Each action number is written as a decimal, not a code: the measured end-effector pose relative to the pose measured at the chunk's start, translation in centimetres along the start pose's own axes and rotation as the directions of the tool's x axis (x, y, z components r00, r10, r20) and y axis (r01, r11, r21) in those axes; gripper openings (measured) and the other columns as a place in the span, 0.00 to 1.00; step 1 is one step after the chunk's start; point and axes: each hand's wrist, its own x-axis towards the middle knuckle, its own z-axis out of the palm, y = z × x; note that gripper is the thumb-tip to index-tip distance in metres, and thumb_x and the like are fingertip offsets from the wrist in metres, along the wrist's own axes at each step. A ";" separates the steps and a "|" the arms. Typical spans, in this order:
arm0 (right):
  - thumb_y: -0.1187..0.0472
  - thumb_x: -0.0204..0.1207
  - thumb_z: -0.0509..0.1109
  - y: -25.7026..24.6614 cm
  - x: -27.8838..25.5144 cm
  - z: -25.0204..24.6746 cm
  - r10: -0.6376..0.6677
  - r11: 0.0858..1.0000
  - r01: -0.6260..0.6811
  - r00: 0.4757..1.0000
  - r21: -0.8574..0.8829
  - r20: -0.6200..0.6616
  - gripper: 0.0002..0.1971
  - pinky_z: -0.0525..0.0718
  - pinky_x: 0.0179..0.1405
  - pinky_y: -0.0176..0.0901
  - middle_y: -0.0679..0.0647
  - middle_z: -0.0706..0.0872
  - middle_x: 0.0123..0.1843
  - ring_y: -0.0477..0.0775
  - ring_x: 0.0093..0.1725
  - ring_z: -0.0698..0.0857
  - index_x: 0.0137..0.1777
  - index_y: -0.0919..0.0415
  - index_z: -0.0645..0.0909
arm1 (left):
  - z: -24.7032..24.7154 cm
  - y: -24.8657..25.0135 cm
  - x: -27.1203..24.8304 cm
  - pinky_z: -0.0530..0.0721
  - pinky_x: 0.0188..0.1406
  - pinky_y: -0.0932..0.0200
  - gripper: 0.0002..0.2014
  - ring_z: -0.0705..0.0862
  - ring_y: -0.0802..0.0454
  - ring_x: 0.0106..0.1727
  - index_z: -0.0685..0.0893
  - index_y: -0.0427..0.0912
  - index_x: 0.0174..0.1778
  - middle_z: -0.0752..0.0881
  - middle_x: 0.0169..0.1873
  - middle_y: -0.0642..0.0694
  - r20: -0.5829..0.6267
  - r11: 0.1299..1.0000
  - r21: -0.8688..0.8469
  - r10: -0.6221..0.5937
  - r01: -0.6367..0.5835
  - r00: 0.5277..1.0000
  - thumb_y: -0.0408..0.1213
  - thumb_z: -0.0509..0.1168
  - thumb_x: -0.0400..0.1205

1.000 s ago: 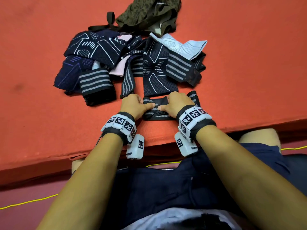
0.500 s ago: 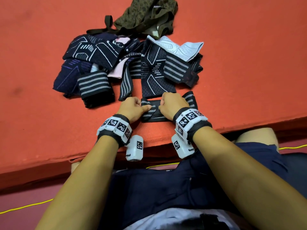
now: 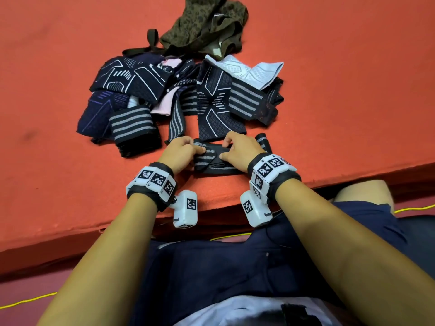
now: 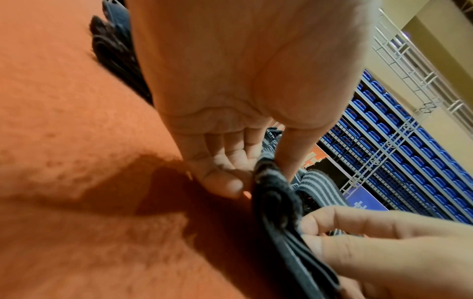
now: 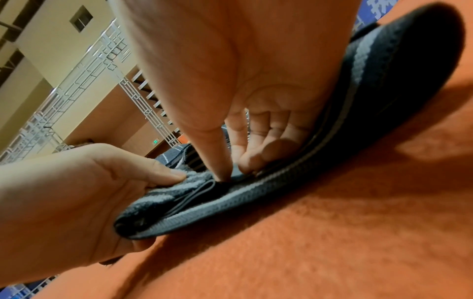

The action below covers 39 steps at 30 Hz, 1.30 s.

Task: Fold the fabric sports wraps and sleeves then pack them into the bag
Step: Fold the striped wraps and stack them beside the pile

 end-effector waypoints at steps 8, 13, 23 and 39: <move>0.56 0.79 0.70 -1.4 -0.2 1.4 -0.023 0.989 0.019 0.999 -0.146 -0.024 0.09 0.86 0.47 0.53 0.58 0.87 0.45 0.64 0.47 0.86 0.53 0.60 0.80 | 0.0 1.1 -0.6 0.79 0.22 0.61 0.10 0.77 0.61 0.18 0.74 0.44 0.46 0.78 0.17 0.57 0.019 0.998 -0.021 0.053 -0.053 0.998 0.31 0.71 0.81; 0.59 0.79 0.66 -1.3 -0.7 0.2 0.020 0.990 -0.019 1.000 -0.139 0.007 0.08 0.74 0.37 0.46 0.56 0.81 0.35 0.64 0.41 0.84 0.41 0.61 0.81 | 1.6 2.5 -0.9 0.79 0.25 0.61 0.08 0.75 0.61 0.18 0.77 0.41 0.55 0.76 0.17 0.55 0.073 0.990 -0.096 0.114 -0.107 0.991 0.34 0.69 0.84; 0.64 0.84 0.57 -0.7 -1.4 -4.8 0.065 0.998 -0.065 0.995 -0.006 0.081 0.10 0.75 0.38 0.43 0.61 0.82 0.44 0.61 0.45 0.82 0.42 0.63 0.76 | 4.7 0.9 1.2 0.82 0.42 0.56 0.13 0.78 0.57 0.32 0.80 0.48 0.70 0.81 0.30 0.57 0.194 0.970 0.050 0.223 -0.236 0.955 0.37 0.60 0.90; 0.54 0.79 0.67 1.0 -1.6 -4.5 0.366 0.896 -0.385 0.923 -0.223 -0.122 0.19 0.75 0.66 0.55 0.62 0.67 0.75 0.66 0.75 0.67 0.68 0.60 0.81 | 5.8 1.2 1.3 0.82 0.40 0.57 0.13 0.80 0.56 0.30 0.79 0.45 0.58 0.80 0.30 0.54 0.220 0.948 0.194 0.209 -0.252 0.953 0.41 0.73 0.81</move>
